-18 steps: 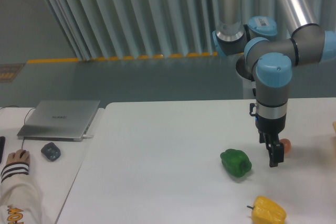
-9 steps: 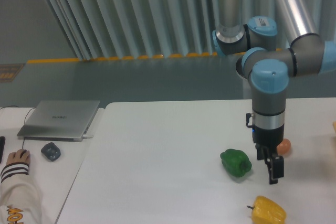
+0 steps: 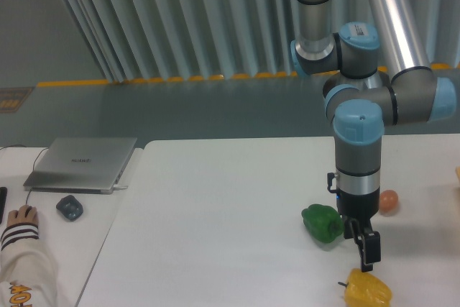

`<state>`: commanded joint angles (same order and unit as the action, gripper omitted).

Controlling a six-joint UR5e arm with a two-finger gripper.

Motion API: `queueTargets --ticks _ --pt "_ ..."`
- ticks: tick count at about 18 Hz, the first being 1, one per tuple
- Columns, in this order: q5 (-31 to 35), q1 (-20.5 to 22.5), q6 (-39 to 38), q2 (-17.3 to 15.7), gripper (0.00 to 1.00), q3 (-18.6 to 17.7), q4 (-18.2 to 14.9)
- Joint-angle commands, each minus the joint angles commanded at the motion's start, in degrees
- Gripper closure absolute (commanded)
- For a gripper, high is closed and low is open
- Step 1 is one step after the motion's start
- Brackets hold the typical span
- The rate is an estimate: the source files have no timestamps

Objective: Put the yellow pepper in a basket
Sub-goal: 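Lower the open gripper down onto the yellow bell pepper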

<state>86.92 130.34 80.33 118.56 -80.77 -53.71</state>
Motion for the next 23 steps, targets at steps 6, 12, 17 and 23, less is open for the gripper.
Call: queueTargets --ticks 6,12,17,23 --pt "1.67 -0.09 0.00 1.41 0.00 1.58 2.91" --pt "6.15 -1.14 -0.17 2.29 0.00 -0.44 2.91" --pt "7.12 -1.14 0.09 2.64 0.00 1.14 2.91" --pt "8.35 -2.02 -0.61 3.43 0.00 1.50 3.18"
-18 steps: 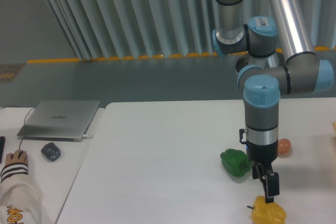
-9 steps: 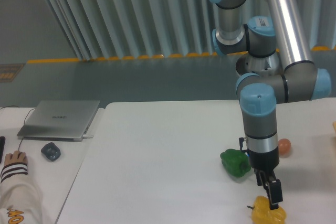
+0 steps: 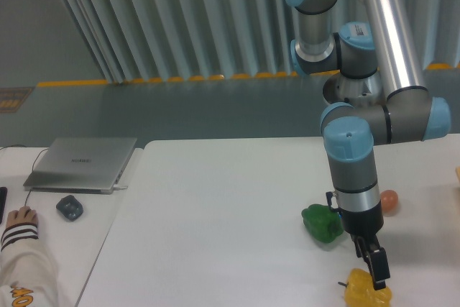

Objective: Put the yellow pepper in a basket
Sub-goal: 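Lower the open gripper down onto the yellow bell pepper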

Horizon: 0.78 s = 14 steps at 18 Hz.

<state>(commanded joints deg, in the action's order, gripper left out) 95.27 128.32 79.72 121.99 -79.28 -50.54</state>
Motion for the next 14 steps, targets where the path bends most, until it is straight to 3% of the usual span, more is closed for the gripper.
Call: queueTargets --ticks 14 --pt "0.17 -1.58 -2.02 2.99 0.00 0.53 0.09"
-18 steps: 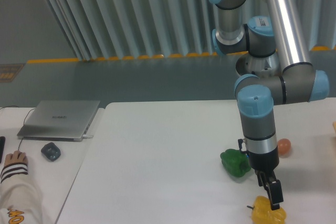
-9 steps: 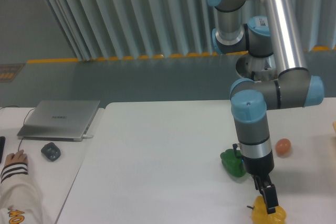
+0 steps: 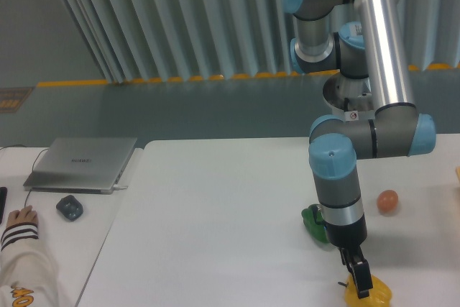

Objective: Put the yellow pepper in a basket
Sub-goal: 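Lower the open gripper down onto the yellow bell pepper, then close the gripper around the yellow bell pepper's body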

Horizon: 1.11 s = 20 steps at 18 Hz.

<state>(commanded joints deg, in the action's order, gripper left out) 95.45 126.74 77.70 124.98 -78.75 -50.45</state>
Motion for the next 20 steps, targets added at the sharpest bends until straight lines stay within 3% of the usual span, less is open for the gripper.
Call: queueTargets --ticks 11,15,20 --pt "0.26 0.09 -0.09 0.18 0.00 -0.17 0.52" --pt "5.09 0.00 0.09 0.35 0.00 -0.79 0.88" --pt "5.01 0.00 0.09 0.44 0.00 -0.97 0.88"
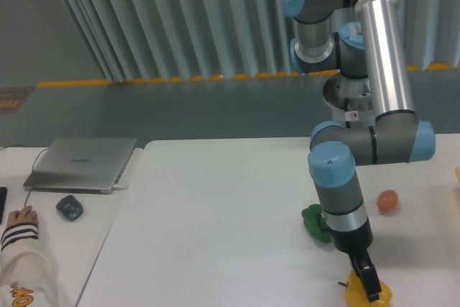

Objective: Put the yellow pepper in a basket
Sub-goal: 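Close the gripper around the yellow bell pepper's body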

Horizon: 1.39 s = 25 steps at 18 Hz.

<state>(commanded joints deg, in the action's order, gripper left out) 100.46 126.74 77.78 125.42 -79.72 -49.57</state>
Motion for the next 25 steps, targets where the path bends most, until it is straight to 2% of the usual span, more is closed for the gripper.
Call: queueTargets --ticks 5,8,17,19,25 --pt "0.18 0.00 -0.70 0.09 0.00 0.09 0.17" --pt "-1.66 -0.09 -4.65 1.05 0.00 0.26 0.35" --pt "-1.67 0.00 -4.92 1.14 0.00 0.44 0.70" --pt "-2.02 -0.09 -7.37 0.88 0.00 1.66 0.97" --pt "-2.90 0.09 -6.95 1.14 0.00 2.20 1.14"
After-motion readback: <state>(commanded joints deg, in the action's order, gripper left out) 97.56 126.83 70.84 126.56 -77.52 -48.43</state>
